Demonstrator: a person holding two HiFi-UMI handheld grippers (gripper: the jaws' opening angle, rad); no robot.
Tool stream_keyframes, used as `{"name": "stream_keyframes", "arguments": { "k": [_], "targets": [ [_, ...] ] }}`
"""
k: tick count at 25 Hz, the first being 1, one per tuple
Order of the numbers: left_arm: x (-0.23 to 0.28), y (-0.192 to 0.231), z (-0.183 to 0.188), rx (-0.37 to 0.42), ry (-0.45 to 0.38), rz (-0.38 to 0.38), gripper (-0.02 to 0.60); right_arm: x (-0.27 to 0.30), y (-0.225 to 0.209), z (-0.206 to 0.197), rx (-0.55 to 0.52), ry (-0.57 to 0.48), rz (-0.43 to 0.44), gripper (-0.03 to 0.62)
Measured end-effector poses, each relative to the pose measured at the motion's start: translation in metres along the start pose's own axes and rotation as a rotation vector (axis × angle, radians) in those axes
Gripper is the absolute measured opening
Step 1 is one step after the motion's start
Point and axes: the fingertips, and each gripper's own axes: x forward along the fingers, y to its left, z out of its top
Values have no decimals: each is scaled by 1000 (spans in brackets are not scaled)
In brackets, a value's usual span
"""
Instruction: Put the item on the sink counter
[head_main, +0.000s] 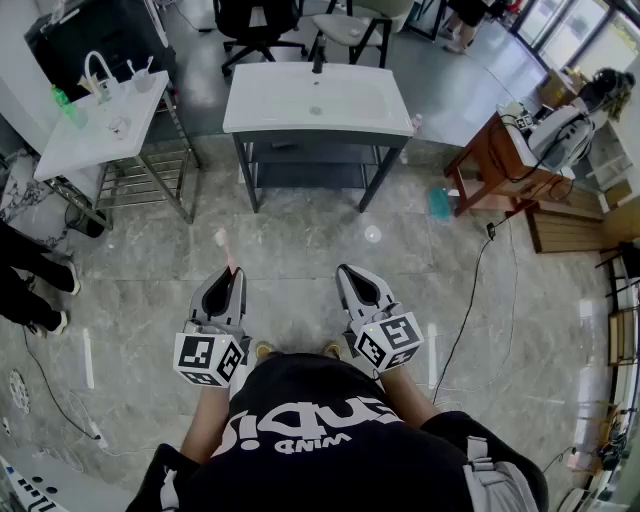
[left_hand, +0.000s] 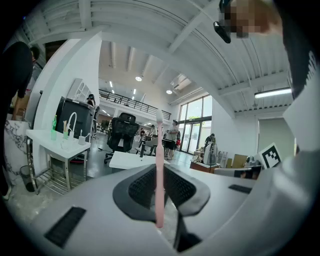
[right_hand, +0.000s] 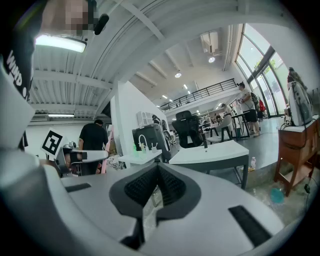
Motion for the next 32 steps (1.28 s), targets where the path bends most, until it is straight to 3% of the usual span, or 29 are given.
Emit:
{"name": "stream_keyframes", "arguments": {
  "k": [8, 18, 32],
  "targets": [
    [-13, 14, 4, 7, 5, -16, 57, 3, 28, 5, 20, -38, 60, 18],
    [-27, 48, 7, 1, -7, -82, 57, 14, 62, -8, 23, -61, 6, 18],
    [29, 106, 11, -9, -8, -57, 57, 89, 28, -3, 32, -68, -28, 18]
  ]
}}
